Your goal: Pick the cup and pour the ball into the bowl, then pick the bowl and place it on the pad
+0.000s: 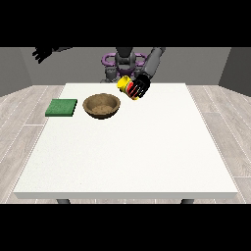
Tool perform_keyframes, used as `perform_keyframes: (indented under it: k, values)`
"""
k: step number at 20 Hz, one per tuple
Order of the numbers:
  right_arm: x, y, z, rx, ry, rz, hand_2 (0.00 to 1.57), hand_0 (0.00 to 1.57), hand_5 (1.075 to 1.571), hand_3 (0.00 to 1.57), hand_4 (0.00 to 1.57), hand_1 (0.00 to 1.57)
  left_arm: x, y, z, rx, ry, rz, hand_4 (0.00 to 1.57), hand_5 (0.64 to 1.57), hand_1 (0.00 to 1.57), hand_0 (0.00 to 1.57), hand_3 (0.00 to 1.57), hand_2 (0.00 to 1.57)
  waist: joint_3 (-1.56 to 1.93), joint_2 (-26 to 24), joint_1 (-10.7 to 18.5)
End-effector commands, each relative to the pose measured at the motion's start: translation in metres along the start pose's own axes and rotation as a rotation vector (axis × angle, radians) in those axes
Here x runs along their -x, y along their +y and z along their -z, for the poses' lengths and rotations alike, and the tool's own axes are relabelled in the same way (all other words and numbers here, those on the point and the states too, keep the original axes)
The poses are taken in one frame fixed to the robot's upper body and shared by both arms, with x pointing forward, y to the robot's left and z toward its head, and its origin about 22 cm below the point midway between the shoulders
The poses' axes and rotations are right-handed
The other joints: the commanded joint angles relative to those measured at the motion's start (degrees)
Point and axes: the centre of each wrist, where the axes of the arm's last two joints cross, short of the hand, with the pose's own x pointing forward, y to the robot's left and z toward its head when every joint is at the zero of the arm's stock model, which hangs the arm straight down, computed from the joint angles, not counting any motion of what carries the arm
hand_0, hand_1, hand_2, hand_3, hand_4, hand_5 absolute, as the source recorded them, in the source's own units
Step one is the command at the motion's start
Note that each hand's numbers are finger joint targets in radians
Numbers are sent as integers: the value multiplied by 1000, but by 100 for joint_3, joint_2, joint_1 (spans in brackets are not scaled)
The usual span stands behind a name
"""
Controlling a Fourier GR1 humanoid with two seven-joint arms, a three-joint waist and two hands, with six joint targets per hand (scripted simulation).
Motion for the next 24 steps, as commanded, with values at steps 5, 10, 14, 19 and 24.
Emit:
perform_keyframes:
  k: [5, 10, 14, 19, 24]
  values:
    - [25, -40, -16, 80, 55, 32, 0, 0, 1560, 0, 688, 0, -71, -22, 16, 85, -74, 300, 1444, 1540, 1347, 1347, 1571, 1571, -19, -328, 382]
    - [33, -38, -11, 42, 82, 10, 0, 0, 1560, 172, 699, 0, -106, -13, 33, 99, -92, 503, 1470, 1529, 1311, 1311, 1571, 1571, -21, -357, 235]
    - [26, -21, 8, 12, 95, 14, 0, 0, 1556, 177, 694, 0, -111, -18, 33, 84, -142, 745, 1260, 1557, 1456, 1456, 1571, 1571, -23, -547, 176]
    - [52, -13, 3, 4, 125, 18, 0, 0, 1552, 290, 693, 0, -138, -15, 34, 86, -169, 949, 1057, 1571, 1217, 1217, 1571, 1571, -25, -620, 18]
    - [55, -3, 9, 9, 139, 42, 0, 0, 1553, 324, 690, 0, -152, -20, 18, 183, -252, 1016, 1077, 1570, 254, 254, 1557, 1235, -30, -704, 59]
